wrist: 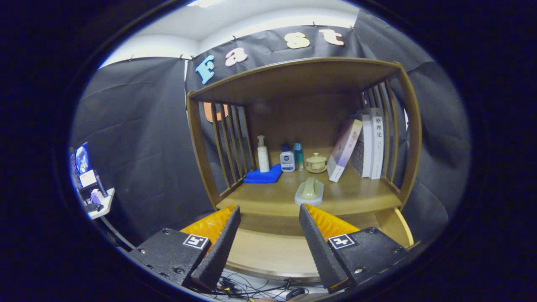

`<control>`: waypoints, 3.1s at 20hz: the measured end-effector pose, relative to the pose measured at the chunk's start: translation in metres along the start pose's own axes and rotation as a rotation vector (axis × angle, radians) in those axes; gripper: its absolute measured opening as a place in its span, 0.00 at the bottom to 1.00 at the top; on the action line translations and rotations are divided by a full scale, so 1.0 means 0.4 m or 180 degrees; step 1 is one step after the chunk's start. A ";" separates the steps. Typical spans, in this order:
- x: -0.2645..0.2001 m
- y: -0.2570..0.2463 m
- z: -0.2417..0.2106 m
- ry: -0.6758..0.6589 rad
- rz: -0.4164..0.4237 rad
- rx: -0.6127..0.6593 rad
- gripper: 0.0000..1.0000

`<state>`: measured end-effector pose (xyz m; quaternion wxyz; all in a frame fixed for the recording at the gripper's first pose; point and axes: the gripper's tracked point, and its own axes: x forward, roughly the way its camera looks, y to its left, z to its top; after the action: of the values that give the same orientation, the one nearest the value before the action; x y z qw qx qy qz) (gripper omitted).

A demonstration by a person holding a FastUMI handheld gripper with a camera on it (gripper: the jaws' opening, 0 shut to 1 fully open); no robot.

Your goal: Pull open the drawer, take out the items inside it, and place them on the countertop above the cabinet.

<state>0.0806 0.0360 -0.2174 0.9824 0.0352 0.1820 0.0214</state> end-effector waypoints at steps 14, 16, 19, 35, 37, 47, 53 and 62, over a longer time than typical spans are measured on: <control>-0.095 -0.078 -0.348 -0.0108 -0.0523 -0.0158 0.90; -0.079 -0.095 -0.394 0.0024 -0.0595 0.0006 0.89; -0.053 -0.122 -0.435 0.0149 -0.0702 0.0082 0.89; 0.110 -0.142 -0.388 0.0139 -0.1042 -0.0011 0.93; 0.140 -0.152 -0.382 0.0154 -0.1057 -0.0048 0.92; 0.271 -0.191 -0.337 0.0251 -0.1050 0.0025 0.93; 0.338 -0.211 -0.316 0.0290 -0.1042 0.0041 0.93; 0.388 -0.229 -0.307 0.0463 -0.1123 -0.0047 0.93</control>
<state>0.1840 -0.0392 -0.3939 0.9554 -0.0061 0.2557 -0.1474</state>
